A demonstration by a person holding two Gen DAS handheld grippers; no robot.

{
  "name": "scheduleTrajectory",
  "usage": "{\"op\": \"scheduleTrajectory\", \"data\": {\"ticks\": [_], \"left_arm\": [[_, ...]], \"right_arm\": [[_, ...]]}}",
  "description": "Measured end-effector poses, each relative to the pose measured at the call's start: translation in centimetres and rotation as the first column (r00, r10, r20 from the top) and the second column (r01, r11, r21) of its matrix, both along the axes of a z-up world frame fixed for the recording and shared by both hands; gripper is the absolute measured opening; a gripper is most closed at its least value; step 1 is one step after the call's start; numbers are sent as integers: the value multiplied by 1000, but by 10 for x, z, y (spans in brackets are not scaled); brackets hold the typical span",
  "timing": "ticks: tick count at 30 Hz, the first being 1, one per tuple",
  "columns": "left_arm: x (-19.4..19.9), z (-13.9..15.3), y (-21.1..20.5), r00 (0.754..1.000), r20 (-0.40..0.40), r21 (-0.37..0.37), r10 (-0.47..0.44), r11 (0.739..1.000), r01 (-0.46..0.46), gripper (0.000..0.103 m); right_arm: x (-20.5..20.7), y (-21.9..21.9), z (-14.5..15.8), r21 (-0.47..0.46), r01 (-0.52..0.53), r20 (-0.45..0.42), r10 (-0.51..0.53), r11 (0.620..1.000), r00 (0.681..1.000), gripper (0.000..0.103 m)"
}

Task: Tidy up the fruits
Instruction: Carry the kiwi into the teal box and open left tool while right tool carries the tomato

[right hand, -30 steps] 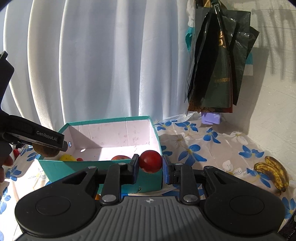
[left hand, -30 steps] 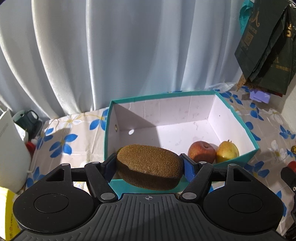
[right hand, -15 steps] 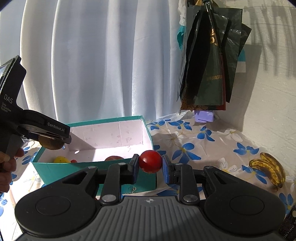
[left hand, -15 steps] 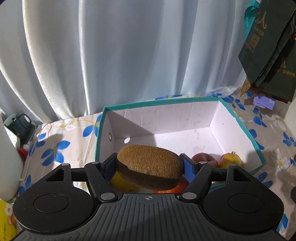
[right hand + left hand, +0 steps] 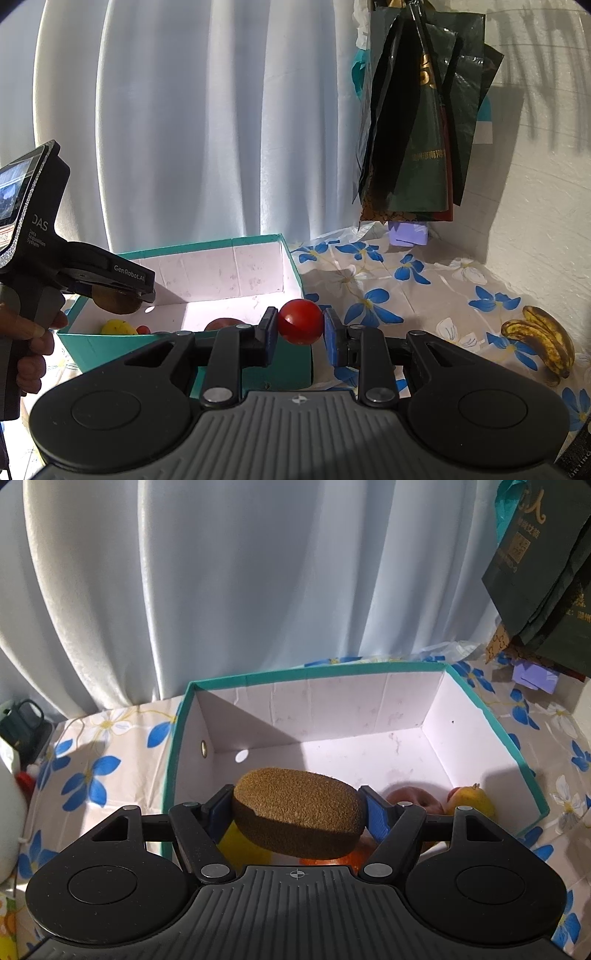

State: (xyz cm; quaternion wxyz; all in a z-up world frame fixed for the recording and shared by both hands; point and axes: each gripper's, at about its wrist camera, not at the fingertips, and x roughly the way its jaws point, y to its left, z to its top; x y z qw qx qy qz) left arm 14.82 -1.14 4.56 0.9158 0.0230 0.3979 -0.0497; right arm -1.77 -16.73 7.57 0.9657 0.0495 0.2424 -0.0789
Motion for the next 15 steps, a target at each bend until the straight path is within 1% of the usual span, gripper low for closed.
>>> {"op": "scheduleTrajectory", "data": {"ticks": [15], "left_arm": [[22,-27,0,998,-58,14,8,1000,-7,76]], "right_arm": [[14,0,-3,12,-18,-11,18,1000,1000,25]]}}
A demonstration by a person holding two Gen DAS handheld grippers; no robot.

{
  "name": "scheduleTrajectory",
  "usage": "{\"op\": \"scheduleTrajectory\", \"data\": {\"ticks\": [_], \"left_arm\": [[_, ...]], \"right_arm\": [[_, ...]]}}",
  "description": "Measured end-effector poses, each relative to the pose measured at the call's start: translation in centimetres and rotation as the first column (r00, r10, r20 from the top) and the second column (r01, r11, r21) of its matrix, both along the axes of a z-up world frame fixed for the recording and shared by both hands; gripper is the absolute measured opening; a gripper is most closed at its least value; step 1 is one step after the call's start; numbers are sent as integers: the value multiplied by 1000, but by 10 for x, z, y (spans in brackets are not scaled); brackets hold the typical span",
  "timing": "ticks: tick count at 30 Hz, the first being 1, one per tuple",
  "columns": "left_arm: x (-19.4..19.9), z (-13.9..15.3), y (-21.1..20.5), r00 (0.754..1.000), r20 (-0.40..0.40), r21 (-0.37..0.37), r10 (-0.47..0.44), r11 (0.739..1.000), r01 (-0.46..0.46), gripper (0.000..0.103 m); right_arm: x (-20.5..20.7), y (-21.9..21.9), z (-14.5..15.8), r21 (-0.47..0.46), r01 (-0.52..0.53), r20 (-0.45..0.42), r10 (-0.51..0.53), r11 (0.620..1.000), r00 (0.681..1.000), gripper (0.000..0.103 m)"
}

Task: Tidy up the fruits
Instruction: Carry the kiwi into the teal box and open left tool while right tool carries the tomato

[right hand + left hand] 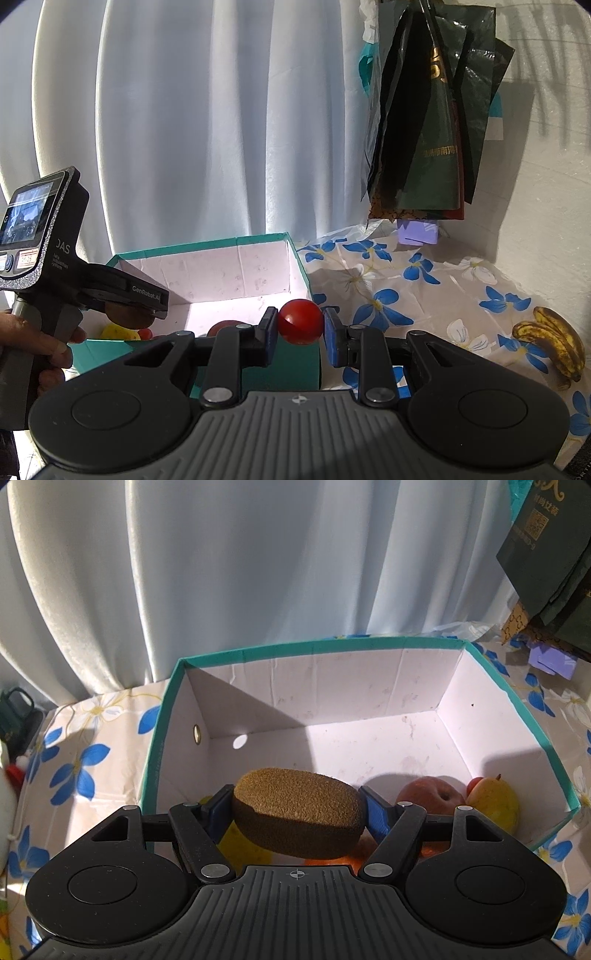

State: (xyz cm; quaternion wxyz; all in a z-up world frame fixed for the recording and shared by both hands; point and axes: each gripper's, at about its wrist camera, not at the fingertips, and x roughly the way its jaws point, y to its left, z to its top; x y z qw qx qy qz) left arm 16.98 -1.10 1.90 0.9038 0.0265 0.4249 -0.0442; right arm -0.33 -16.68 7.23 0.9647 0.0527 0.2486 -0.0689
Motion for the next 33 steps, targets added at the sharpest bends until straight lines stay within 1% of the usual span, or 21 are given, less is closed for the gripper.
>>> {"op": "scheduleTrajectory", "data": {"ticks": [8,15,19,28,31,33], "left_arm": [[7,-13,0,999,-38,6,5,1000,-5,76],[12,-17,2,999,-38,3,12,1000,-12,76],[13,-19,-1,1000,-29,19,7,1000,-7,76],[14,-20,1,1000,-26,2,9,1000,-9,76],[15,-20,2,999,-38,-19,0,1000,0,77],[15,-20,1,999,-35,-14,2,1000,-3,77]], "right_arm": [[4,1,-1,-3,0,-4,0,1000,1000,25],[6,2,0,-8,-4,-6,4,1000,1000,25],[7,4,1,-13,-11,-3,11,1000,1000,25],[9,5,3,-14,-9,1,9,1000,1000,25],[10,5,3,-15,-11,3,11,1000,1000,25],[11,5,3,-17,-12,4,12,1000,1000,25]]}}
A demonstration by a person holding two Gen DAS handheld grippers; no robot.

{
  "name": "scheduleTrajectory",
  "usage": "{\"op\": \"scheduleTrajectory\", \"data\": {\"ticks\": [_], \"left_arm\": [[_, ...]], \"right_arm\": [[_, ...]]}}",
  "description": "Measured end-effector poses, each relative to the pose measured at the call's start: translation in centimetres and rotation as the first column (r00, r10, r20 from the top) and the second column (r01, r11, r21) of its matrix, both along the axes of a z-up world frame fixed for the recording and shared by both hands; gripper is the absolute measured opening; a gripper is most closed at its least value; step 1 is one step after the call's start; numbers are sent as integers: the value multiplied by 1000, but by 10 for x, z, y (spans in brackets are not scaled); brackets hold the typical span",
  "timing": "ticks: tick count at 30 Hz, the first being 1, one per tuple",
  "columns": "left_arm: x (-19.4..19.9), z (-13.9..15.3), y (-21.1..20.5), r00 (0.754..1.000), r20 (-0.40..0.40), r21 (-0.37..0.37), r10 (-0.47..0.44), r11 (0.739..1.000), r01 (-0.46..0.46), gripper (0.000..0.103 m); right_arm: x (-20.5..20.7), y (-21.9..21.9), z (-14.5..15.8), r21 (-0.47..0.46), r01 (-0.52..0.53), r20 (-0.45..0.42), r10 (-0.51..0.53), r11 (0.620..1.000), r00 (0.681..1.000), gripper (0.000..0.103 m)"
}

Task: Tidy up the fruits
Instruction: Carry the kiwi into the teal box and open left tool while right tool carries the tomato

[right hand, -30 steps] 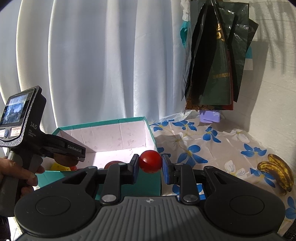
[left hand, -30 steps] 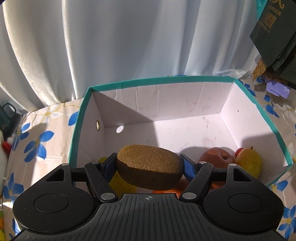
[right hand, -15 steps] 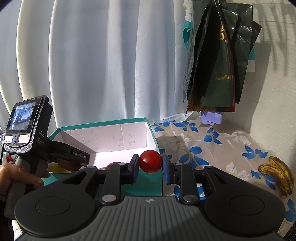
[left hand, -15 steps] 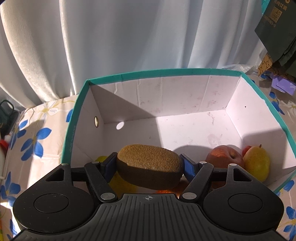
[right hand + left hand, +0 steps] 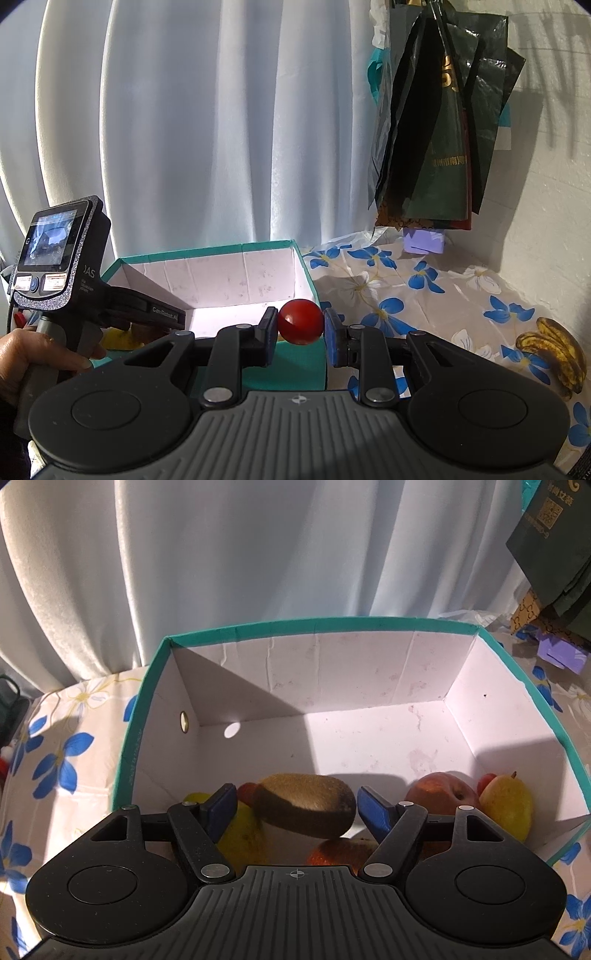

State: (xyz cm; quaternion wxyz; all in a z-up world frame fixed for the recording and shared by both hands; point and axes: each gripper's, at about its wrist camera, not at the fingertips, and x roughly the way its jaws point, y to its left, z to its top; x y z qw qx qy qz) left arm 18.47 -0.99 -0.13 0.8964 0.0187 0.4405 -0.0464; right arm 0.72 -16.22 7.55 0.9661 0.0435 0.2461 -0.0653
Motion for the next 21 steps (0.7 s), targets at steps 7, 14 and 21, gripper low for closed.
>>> {"op": "scheduleTrajectory", "data": {"ticks": [7,14,21], "left_arm": [[-3,6,5,1000,2,-40,4,999,-4,80],[-29,34,9,997,83,-43,3,999,1,96],[-74,59,47,987,127,-91,98,992,-87,100]], "right_arm": [[-1,0,1,-2,-2,2,2,1000,1000,25],[1,-1,1,-7,0,5,0,1000,1000,25],[1,-1,4,-18,3,23,-3,1000,1000,25]]}}
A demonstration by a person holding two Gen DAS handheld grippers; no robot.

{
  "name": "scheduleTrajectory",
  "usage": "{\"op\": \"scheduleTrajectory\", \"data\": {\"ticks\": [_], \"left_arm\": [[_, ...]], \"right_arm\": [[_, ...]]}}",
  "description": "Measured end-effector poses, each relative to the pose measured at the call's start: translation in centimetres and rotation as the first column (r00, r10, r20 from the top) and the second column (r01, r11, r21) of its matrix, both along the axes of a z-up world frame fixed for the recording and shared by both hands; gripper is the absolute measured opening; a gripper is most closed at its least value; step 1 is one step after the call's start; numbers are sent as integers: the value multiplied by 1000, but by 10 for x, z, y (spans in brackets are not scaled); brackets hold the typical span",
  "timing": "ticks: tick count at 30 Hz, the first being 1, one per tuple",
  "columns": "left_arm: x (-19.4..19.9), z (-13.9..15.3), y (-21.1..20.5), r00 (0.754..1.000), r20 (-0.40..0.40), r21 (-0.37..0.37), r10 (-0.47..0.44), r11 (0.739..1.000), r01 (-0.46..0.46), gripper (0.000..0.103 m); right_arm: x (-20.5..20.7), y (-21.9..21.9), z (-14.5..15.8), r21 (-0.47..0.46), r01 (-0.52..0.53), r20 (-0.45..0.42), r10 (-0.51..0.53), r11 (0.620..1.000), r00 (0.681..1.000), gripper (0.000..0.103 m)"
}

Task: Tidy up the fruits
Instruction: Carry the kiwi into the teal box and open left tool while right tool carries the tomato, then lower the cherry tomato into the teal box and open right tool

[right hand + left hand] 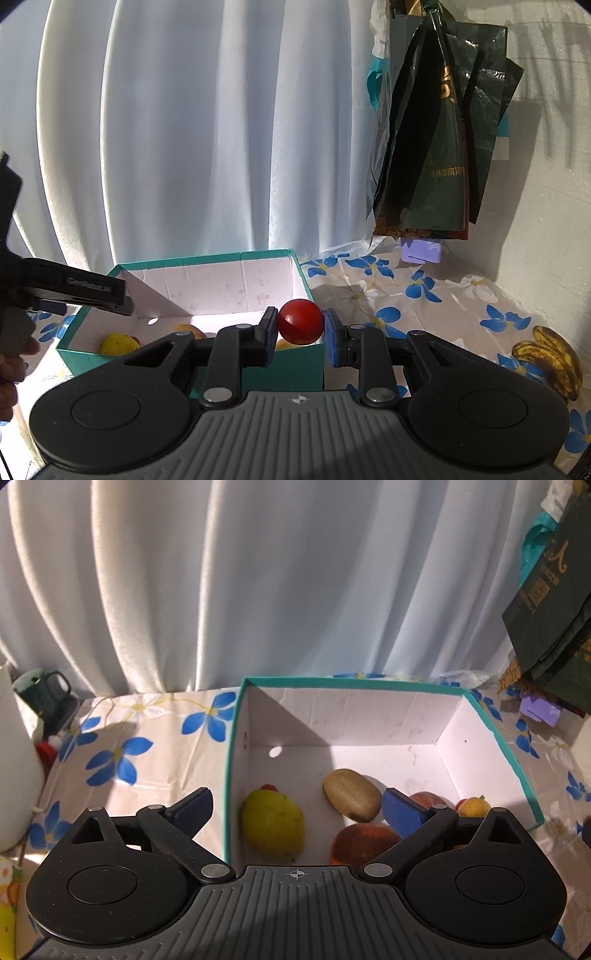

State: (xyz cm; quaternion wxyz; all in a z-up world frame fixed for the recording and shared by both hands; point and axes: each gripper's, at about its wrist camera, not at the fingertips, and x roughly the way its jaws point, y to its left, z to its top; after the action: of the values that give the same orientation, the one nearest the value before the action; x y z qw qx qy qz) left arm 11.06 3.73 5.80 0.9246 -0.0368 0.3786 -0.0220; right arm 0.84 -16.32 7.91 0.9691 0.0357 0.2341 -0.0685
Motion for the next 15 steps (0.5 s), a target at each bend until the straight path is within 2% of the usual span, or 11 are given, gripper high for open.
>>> {"op": "scheduleTrajectory", "data": {"ticks": [7,15], "left_arm": [[-34,-3,27,998,-16,0,59,998,-59,100],[-56,-15,31,994,-74,32,76,997,-74,101]], "right_arm": [[7,0,-2,4,-20,1,20,1000,1000,25],[38,5,-20,-13,-68,-44,67,998,997,25]]}}
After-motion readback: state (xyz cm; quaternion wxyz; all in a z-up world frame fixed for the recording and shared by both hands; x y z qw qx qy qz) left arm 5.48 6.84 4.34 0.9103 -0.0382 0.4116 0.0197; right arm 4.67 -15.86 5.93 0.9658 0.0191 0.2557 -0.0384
